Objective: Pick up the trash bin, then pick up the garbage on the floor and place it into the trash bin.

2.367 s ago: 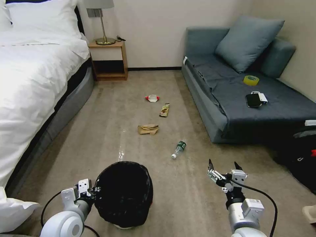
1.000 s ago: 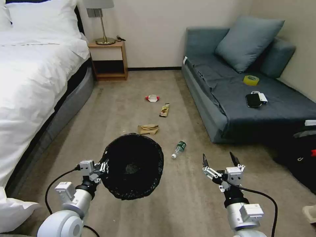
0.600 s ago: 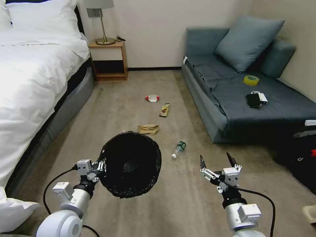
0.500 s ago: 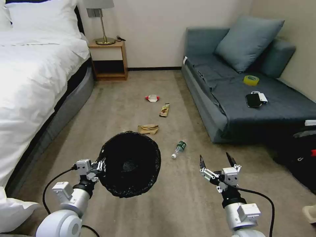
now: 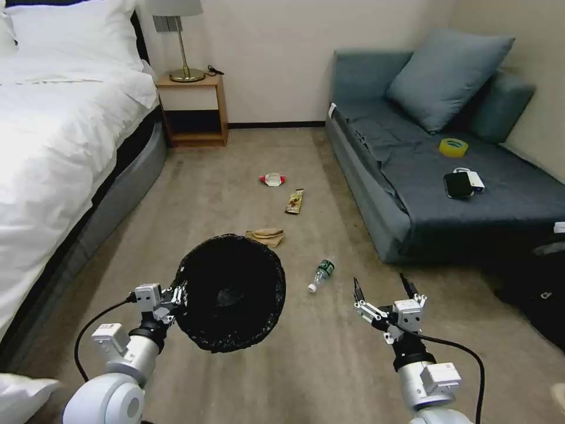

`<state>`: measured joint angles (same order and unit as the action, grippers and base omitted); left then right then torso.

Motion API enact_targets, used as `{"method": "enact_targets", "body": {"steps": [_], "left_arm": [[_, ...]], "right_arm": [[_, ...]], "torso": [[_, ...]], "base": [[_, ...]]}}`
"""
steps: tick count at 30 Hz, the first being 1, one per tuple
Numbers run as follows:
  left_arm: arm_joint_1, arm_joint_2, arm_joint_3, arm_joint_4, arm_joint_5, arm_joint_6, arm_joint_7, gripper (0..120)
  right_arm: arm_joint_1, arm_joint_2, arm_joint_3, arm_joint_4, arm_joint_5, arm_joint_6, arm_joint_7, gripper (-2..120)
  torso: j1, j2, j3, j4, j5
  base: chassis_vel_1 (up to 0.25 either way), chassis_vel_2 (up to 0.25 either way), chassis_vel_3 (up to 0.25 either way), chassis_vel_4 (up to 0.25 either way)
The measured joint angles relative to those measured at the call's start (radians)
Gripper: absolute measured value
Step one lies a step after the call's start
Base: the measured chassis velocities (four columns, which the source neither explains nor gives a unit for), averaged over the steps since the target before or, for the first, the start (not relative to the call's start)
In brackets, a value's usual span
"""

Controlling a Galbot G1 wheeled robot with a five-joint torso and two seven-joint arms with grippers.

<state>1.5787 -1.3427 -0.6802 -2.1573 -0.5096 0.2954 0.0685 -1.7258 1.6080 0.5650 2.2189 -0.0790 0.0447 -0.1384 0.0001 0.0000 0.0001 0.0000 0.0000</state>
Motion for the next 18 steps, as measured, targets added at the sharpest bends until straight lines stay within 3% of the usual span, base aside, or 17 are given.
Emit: {"method": "enact_targets", "body": {"steps": [18], "left_arm": [[-0.018,0.003,0.001,0.003,-0.010,0.000,-0.011,5]], "right_arm": [[0.009,0.000,0.001,-0.011,0.003,0.002,-0.009,100]], "torso": [[0.000,0.000,0.000,0.0000,0.0000]], "base": [[-0.100,0.100,0.096,-0.108]]}}
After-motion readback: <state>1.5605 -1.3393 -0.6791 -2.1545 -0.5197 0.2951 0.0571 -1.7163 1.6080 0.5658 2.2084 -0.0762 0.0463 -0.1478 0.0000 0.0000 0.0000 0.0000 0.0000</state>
